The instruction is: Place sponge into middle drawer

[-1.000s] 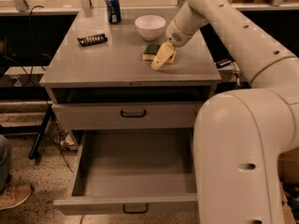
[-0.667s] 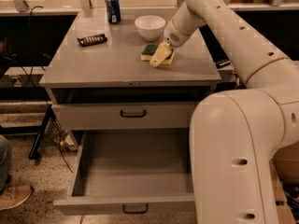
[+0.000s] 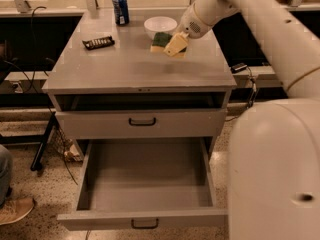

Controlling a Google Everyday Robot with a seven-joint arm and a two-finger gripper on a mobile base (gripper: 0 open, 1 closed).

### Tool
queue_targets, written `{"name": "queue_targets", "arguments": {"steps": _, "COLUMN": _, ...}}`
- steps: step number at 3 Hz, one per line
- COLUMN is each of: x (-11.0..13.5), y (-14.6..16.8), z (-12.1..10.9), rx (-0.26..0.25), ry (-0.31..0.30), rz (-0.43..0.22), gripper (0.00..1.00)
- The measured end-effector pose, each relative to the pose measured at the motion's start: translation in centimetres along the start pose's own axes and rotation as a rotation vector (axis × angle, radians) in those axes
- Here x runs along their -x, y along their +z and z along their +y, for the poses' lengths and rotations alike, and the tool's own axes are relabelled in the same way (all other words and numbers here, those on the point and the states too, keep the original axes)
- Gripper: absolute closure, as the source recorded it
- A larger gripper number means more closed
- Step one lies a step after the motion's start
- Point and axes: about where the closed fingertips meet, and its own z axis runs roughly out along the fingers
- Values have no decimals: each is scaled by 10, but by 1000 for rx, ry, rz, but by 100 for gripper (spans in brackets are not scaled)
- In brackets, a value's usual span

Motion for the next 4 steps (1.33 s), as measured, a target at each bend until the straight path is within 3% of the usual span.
{"name": "queue_targets", "arguments": {"steps": 1, "x": -7, "y": -46, "z": 37, "rx": 14, "ry": -35, "rz": 23, "gripper": 100}}
{"name": "queue_targets", "arguments": {"steps": 2, "x": -15, "y": -36, "z": 51, "rx": 46, "ry": -32, "rz": 49, "gripper": 100}}
{"name": "queue_targets", "arguments": {"steps": 3, "x": -16, "y": -36, "z": 51, "rx": 46, "ry": -32, "rz": 48, "gripper": 100}}
{"name": "queue_targets", "arguments": {"steps": 4, "x": -30, "y": -36, "z": 59, "rx": 50, "ry": 22, "rz": 21, "gripper": 100}}
